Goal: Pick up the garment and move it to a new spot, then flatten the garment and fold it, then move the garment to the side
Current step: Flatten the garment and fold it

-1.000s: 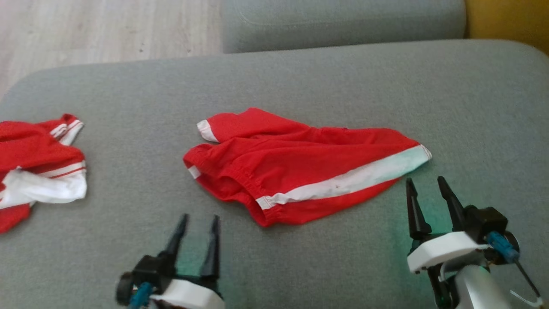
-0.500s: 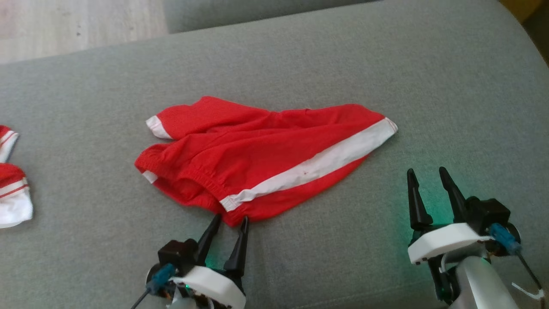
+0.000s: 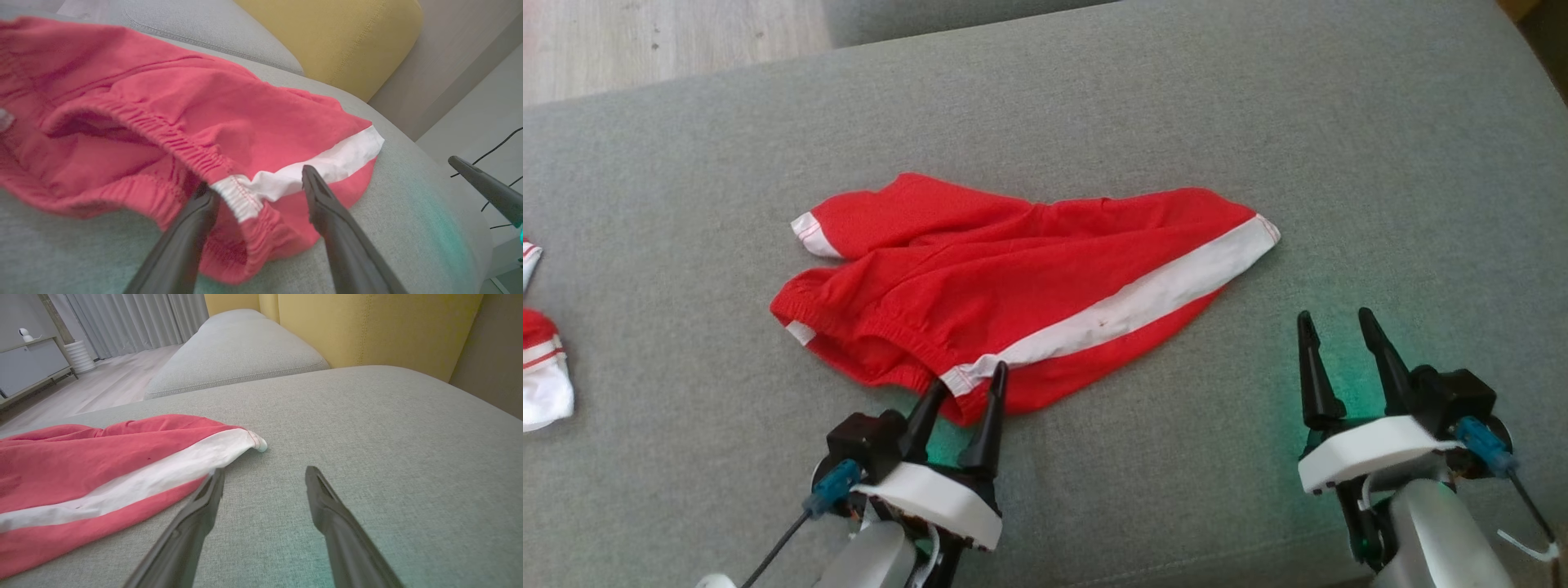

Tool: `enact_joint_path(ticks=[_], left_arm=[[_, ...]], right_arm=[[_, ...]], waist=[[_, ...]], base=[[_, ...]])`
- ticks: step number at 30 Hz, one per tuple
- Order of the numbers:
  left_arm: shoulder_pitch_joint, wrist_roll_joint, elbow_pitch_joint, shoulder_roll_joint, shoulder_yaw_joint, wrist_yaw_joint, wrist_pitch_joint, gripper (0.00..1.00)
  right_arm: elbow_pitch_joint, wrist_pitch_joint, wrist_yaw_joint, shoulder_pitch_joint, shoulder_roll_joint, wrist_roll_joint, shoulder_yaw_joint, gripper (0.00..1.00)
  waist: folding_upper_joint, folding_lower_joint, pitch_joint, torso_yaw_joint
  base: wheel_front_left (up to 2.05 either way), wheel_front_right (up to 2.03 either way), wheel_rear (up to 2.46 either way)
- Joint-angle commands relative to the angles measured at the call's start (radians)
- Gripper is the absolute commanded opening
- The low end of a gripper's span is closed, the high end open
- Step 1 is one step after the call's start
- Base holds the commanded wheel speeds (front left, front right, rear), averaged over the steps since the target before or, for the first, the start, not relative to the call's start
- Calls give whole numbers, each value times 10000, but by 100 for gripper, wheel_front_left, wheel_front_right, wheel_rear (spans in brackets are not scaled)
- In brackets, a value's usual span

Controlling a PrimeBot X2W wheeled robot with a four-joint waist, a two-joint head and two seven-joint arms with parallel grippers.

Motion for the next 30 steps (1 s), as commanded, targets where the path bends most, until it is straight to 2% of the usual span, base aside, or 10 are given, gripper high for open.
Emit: enact_joint_path(ticks=[1,2,4,10,17,23,30], left_arm=[[-113,45,-256,16,251,-49,-51,77],[-109,49,-253,16,258,-49,-51,54],[-116,29,-248,16,277,-49,-51,0],[-120,138,-271,16,552,-49,-51,0],[689,812,-517,118,1535,-49,-51,0],[1011,1125,-587,193,1900,-49,-51,0],[953,1184,-654,109,1921,-49,-51,0]], right_arm=[[-239,-44,-7,-295,-51,80,303,100],[-230,-44,-7,-304,-51,98,326,100],[-230,-44,-7,-329,-51,124,351,100],[-235,-44,-7,-288,-51,234,256,100],[-118,-44,-7,-82,-51,641,23,100],[570,-44,-7,-165,-51,1056,544,100],[1214,-44,-7,-297,-51,1157,1107,100]], waist=[[0,-1,-10,14],[0,-1,-5,16],[0,-1,16,32],[0,-1,-71,231],[0,-1,-432,1095],[0,-1,-430,1596],[0,-1,-323,1631]], base=[[0,0,0],[0,0,0],[0,0,0],[0,0,0],[0,0,0],[0,0,0],[0,0,0]])
